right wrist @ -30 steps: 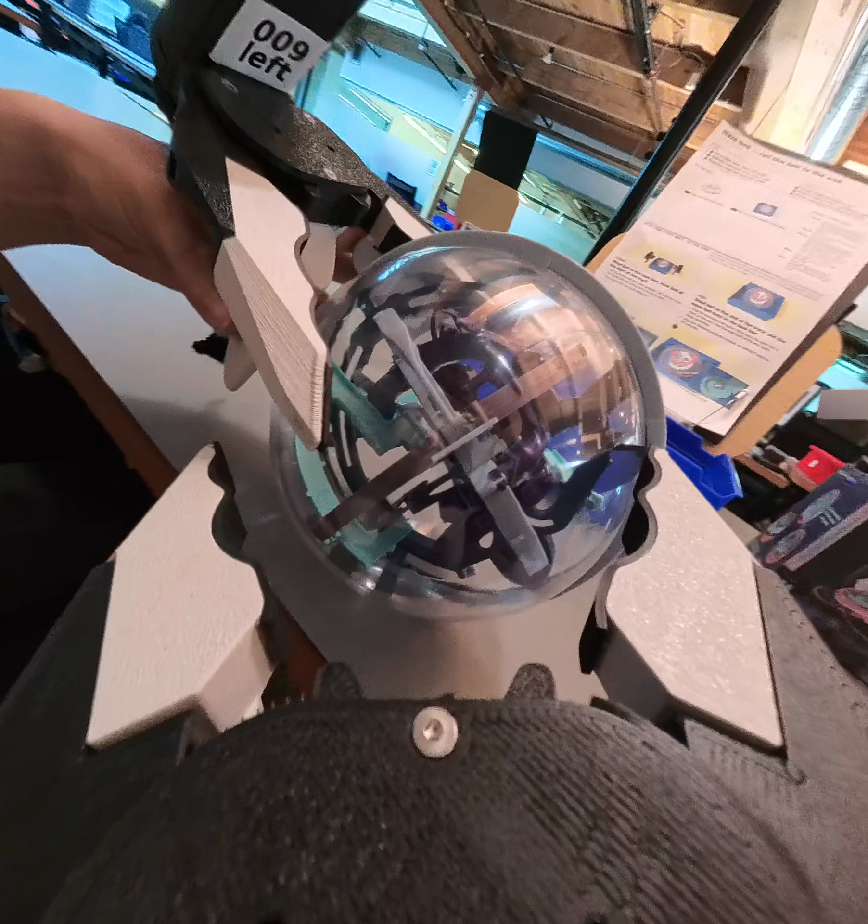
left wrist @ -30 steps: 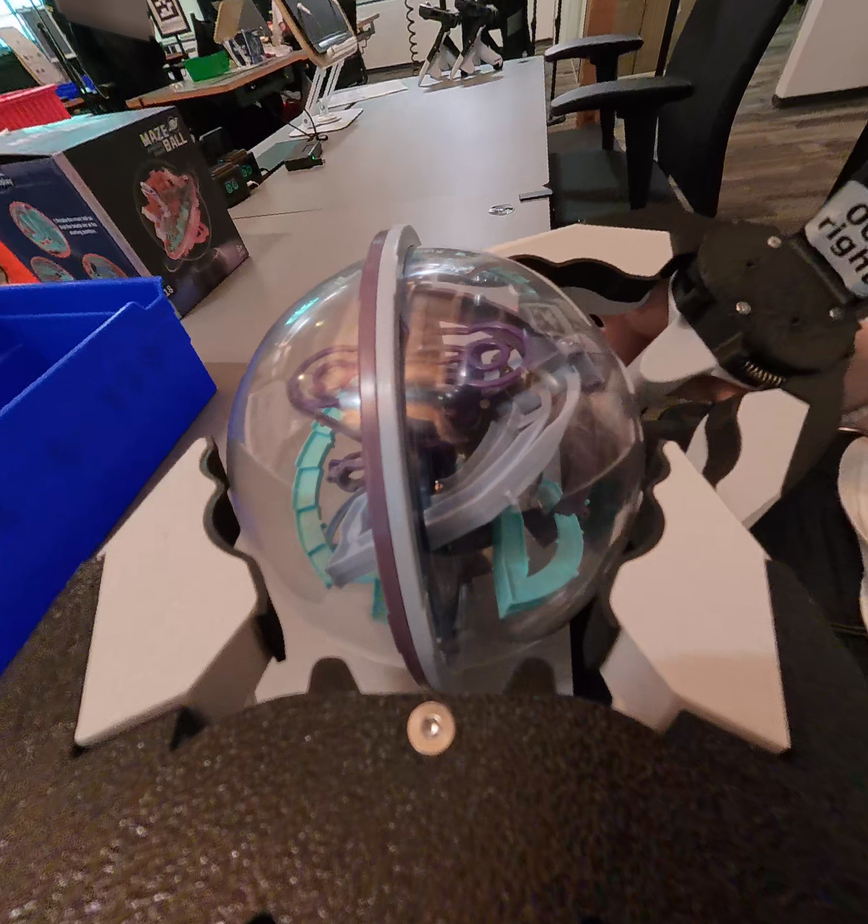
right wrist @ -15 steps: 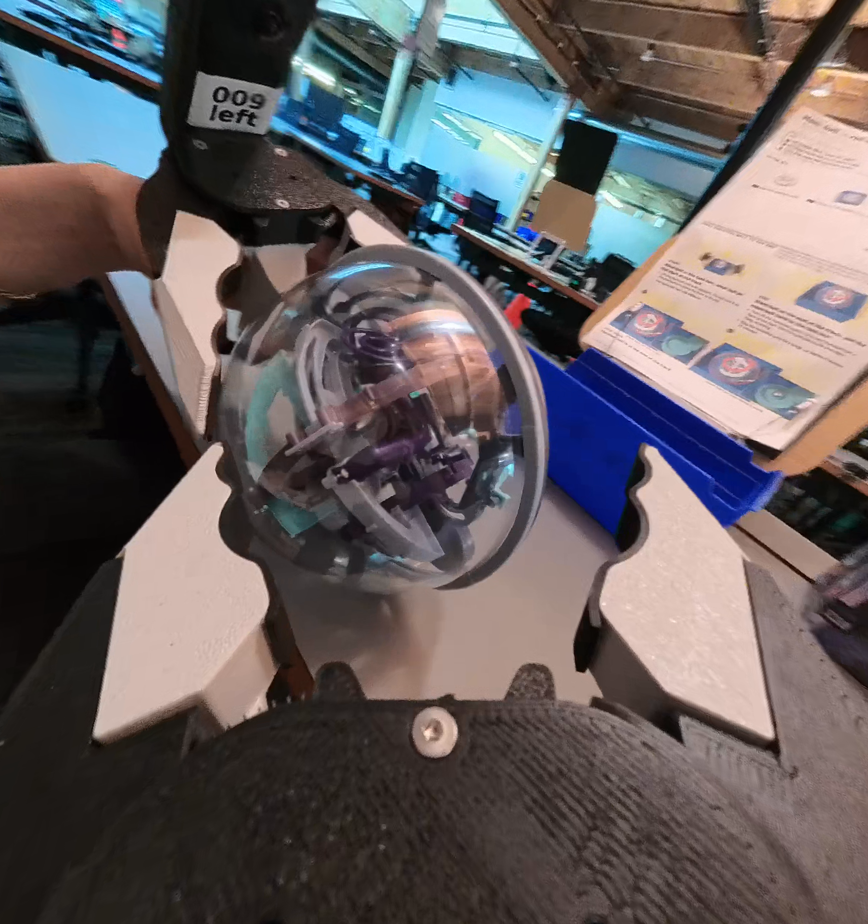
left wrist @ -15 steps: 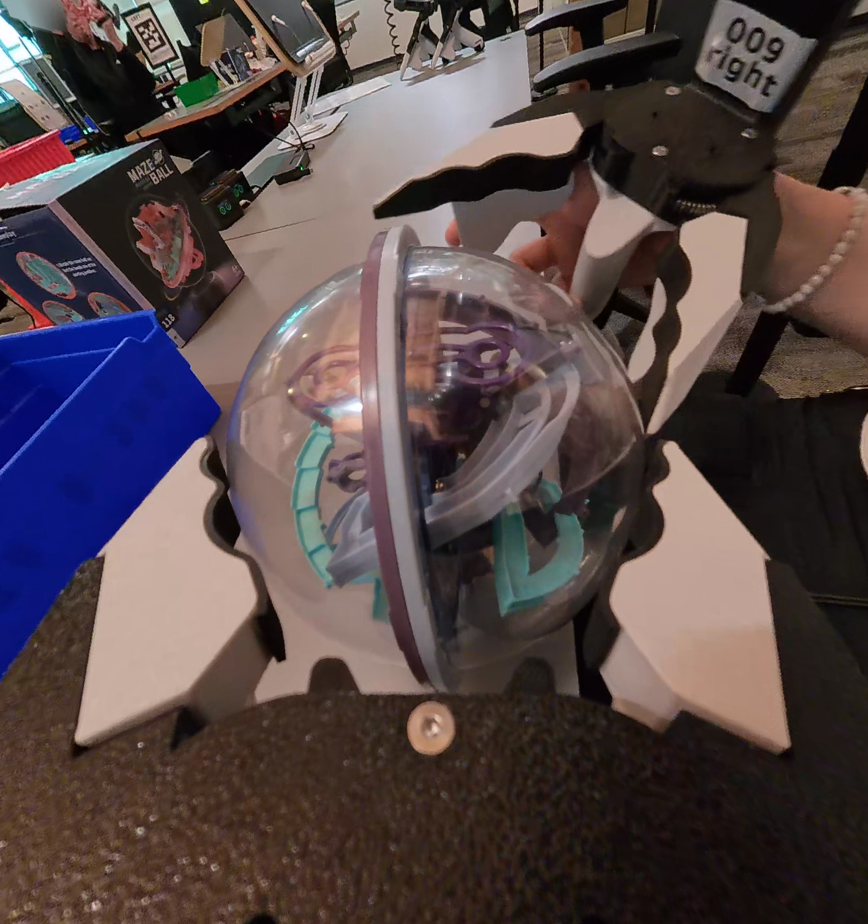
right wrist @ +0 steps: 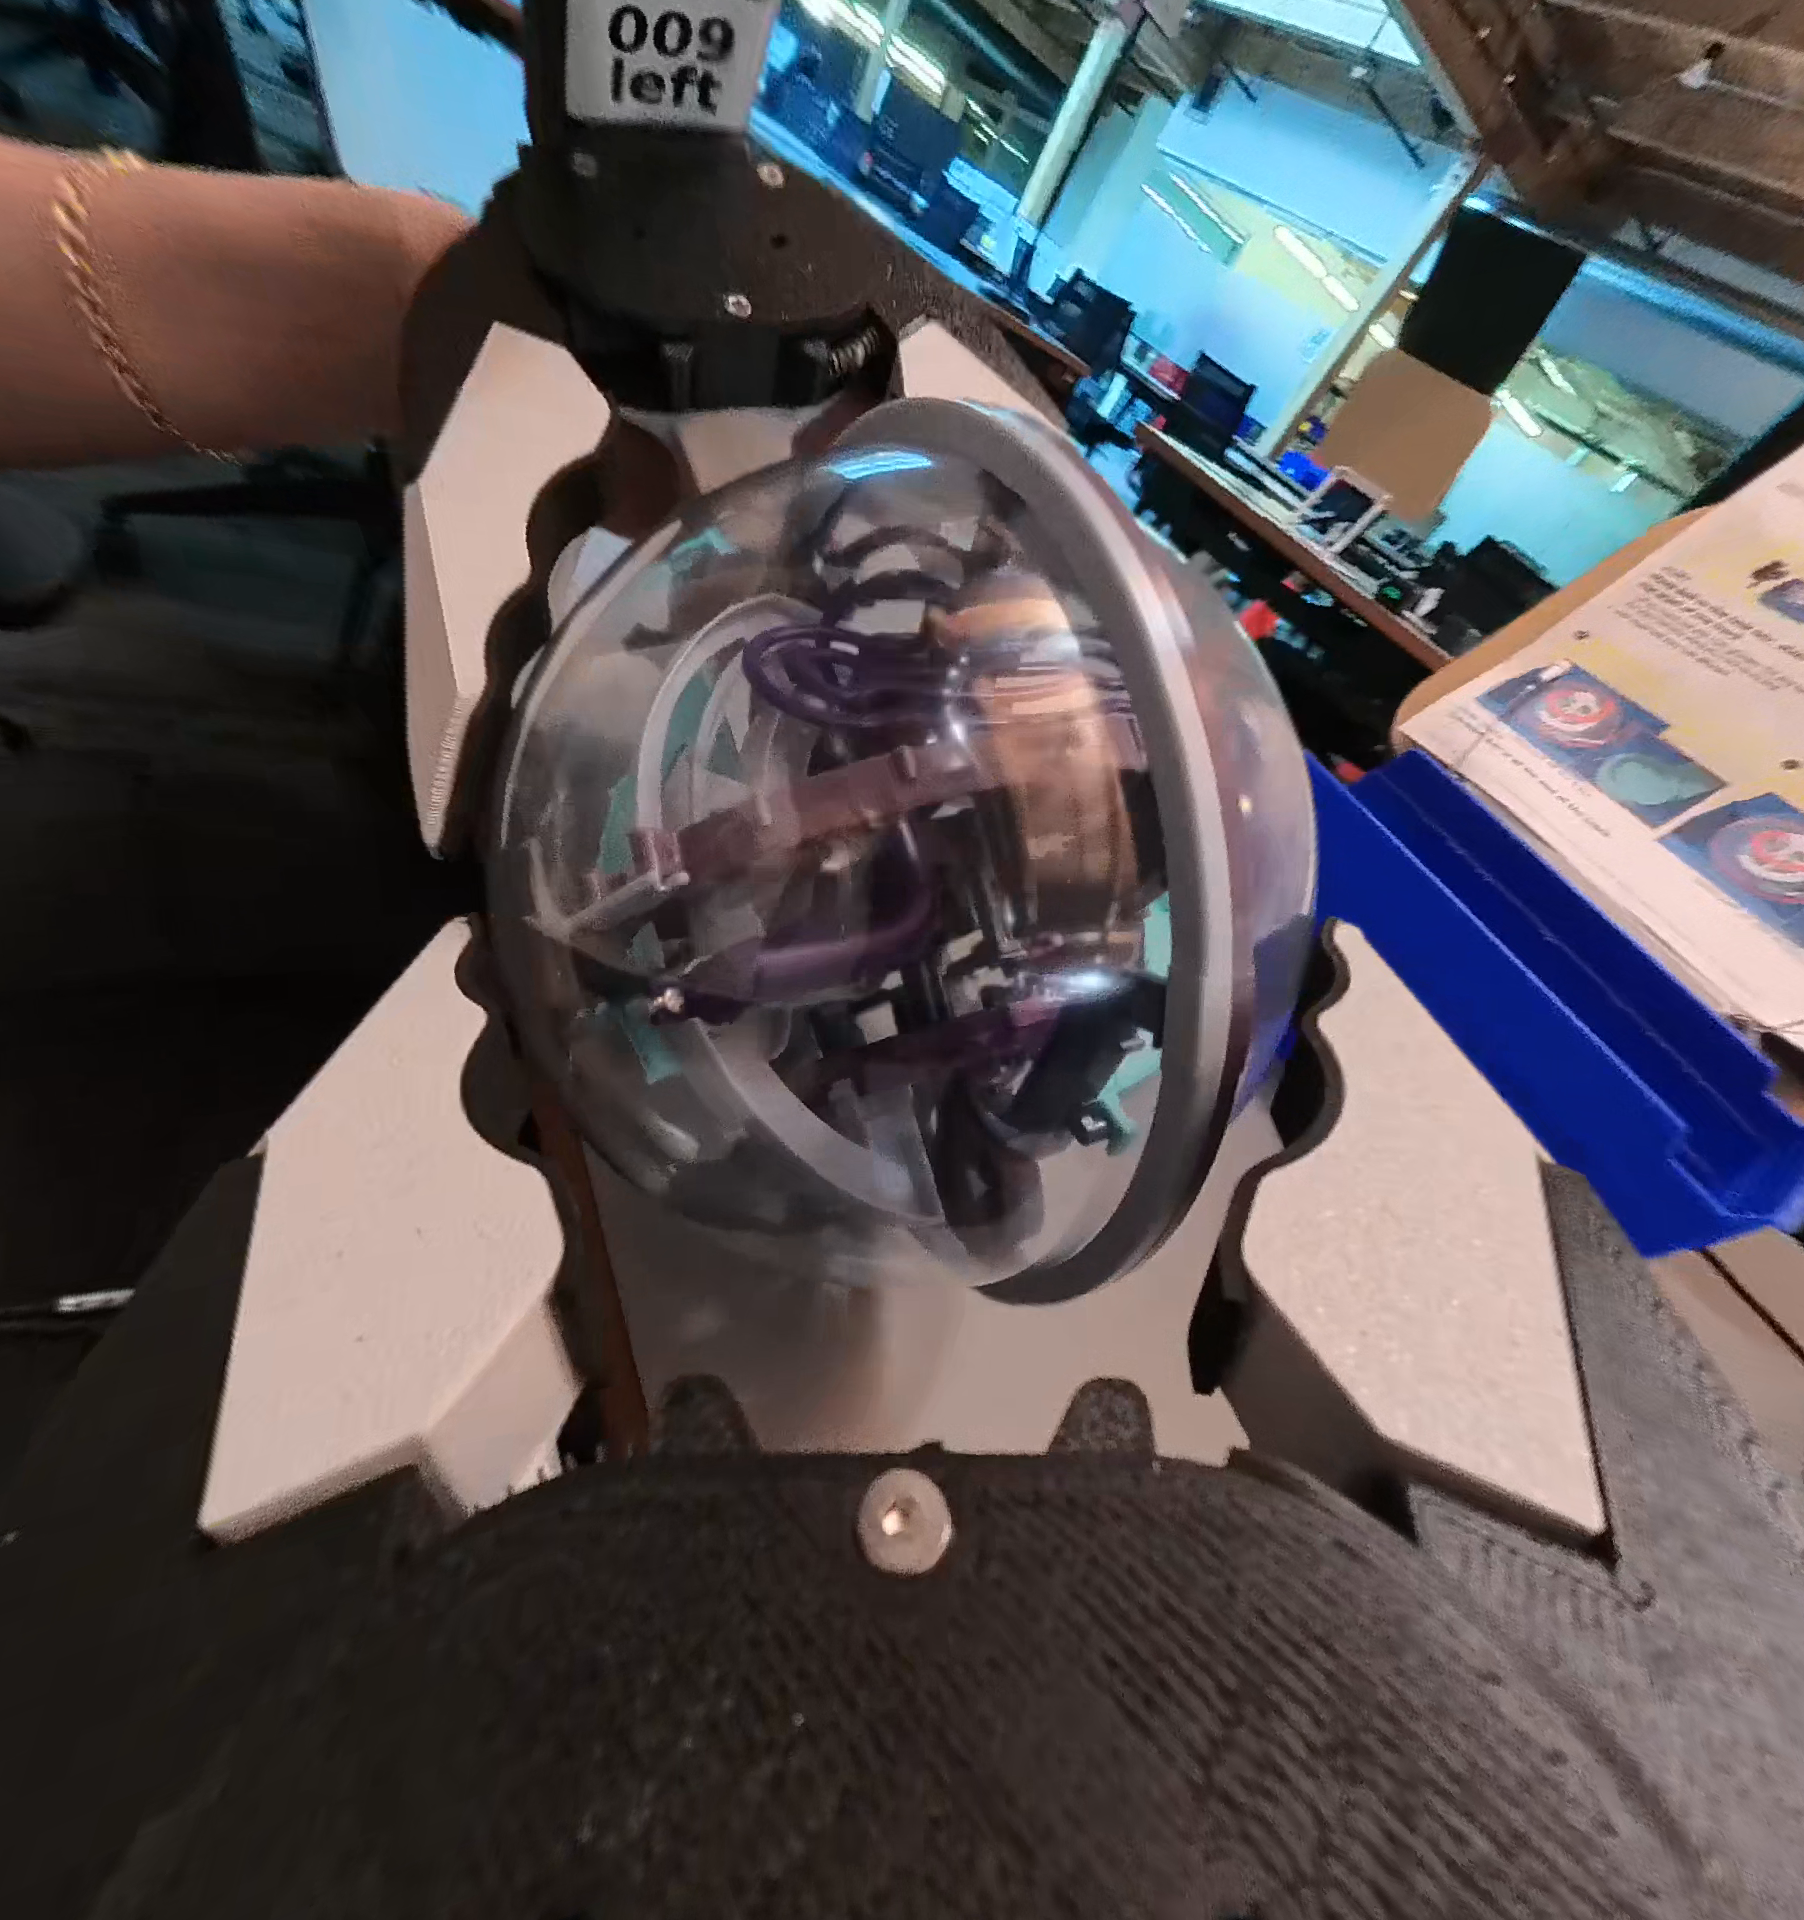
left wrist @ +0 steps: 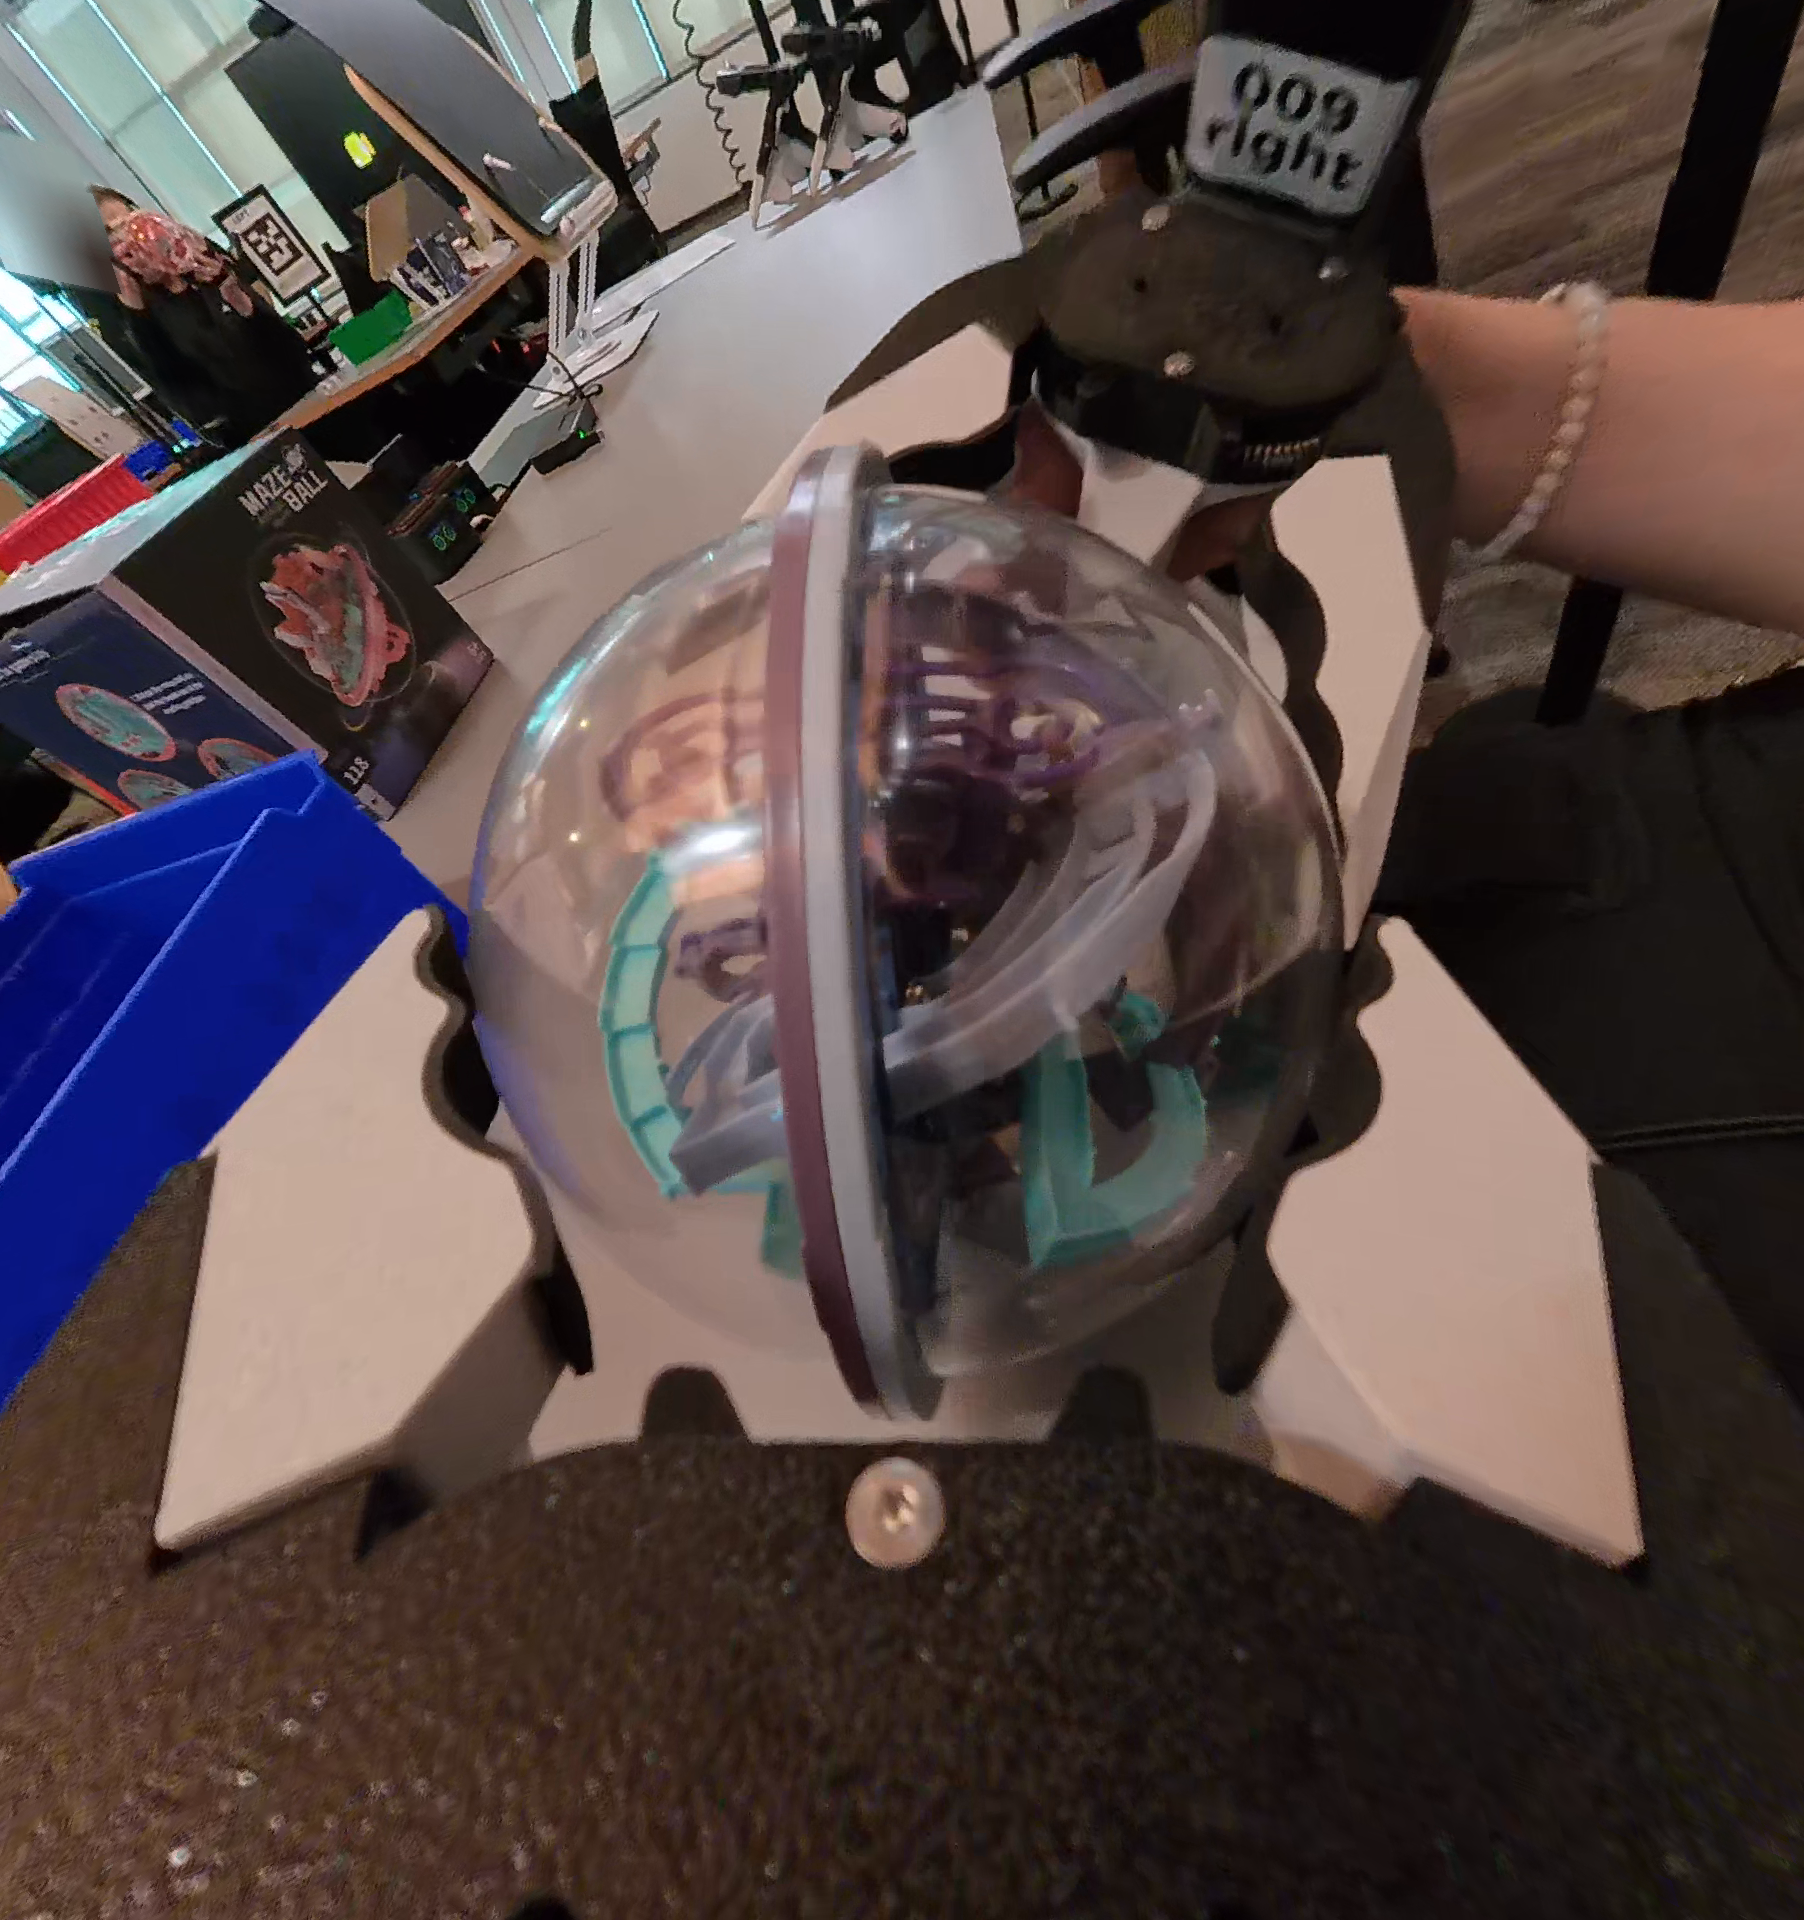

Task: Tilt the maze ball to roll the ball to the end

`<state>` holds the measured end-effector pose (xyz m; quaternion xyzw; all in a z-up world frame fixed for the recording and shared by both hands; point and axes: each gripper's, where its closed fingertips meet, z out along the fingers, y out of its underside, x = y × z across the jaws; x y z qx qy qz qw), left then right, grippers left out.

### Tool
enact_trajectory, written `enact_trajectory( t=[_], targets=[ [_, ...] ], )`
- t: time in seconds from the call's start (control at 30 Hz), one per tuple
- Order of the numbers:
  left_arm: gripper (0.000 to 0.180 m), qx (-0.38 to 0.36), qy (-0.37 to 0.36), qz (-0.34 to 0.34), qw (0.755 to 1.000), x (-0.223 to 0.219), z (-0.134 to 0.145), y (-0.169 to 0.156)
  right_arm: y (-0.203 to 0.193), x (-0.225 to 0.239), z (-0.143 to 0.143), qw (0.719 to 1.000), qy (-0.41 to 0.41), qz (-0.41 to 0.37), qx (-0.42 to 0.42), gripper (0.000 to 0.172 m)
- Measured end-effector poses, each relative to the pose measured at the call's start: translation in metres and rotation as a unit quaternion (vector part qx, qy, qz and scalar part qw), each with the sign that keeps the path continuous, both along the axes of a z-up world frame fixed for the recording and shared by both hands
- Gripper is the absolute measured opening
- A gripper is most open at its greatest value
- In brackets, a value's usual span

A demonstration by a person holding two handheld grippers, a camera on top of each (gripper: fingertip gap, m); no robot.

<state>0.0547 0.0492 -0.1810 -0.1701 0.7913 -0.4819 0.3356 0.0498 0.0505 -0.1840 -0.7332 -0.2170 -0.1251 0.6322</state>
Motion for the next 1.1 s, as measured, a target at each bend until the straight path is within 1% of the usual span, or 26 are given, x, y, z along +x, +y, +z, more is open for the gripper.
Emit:
enact_trajectory(
  t=[0.07,0.13,0.23,0.37,0.6,0.77,0.83,1.1],
  targets=[
    [0.157,0.020,-0.010,0.005,1.000,0.002,-0.004,0.002,0.000,0.003,-0.004,0.999,-0.026,-0.021,-0.003,0.146],
    [0.157,0.026,-0.018,0.005,0.999,0.002,-0.005,0.001,0.000,0.003,-0.005,0.999,-0.031,-0.025,0.000,0.146],
    [0.156,0.025,-0.011,0.014,1.000,0.005,-0.007,0.004,0.001,0.006,-0.007,0.999,-0.038,-0.033,-0.007,0.145],
    [0.157,0.041,-0.004,0.029,0.999,0.007,-0.014,0.014,0.007,0.007,-0.007,0.996,-0.079,-0.038,-0.020,0.145],
    [0.157,0.018,0.018,0.026,0.999,0.004,-0.018,0.030,0.021,0.000,-0.001,0.995,-0.093,-0.020,-0.021,0.145],
    [0.157,0.022,0.027,0.029,0.999,0.004,-0.025,0.043,0.031,-0.002,-0.003,0.990,-0.134,-0.032,-0.028,0.145],
    [0.157,0.018,0.025,0.034,0.999,0.006,-0.027,0.046,0.033,0.001,-0.005,0.987,-0.153,-0.039,-0.037,0.145],
    [0.157,-0.004,0.021,0.032,0.999,0.009,-0.031,0.052,0.040,0.002,-0.004,0.982,-0.180,-0.032,-0.050,0.145]
  ],
)
